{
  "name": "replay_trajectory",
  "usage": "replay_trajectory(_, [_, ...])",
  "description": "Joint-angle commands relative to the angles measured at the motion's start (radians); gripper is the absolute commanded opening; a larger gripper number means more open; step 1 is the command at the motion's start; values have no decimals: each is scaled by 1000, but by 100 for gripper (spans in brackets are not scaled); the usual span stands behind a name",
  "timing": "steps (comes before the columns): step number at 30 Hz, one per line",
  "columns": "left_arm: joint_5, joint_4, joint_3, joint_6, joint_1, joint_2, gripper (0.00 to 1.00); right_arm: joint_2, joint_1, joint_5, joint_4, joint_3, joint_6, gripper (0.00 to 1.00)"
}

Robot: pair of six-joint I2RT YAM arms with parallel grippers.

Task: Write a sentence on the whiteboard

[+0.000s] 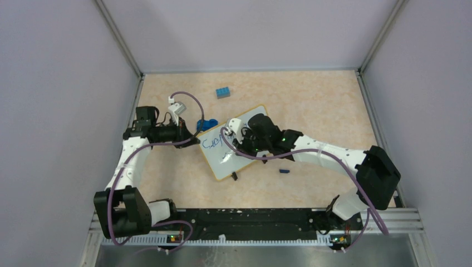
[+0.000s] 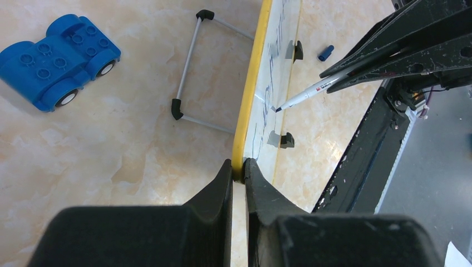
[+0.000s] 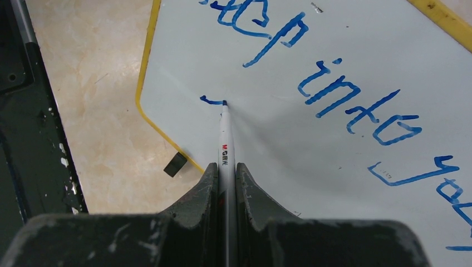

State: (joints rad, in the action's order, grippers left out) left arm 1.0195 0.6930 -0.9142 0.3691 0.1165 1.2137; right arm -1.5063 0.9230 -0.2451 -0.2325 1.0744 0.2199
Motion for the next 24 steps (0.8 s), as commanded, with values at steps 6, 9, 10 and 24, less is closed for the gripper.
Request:
replay_trajectory(6, [-29,0,27,43,-8,-1,0,13,39,22,-14,-47,17,0])
replay_trajectory(9, [-30,0,27,43,-8,0,0,11,51,19,-14,-63,10,0])
replay_trajectory(10, [-30,0,27,43,-8,1,0,9,56,17,-14,-69,8,0])
replay_trajectory(24, [-29,0,27,42,-8,-3,0,61,83,-26,-3,-25,-16,0])
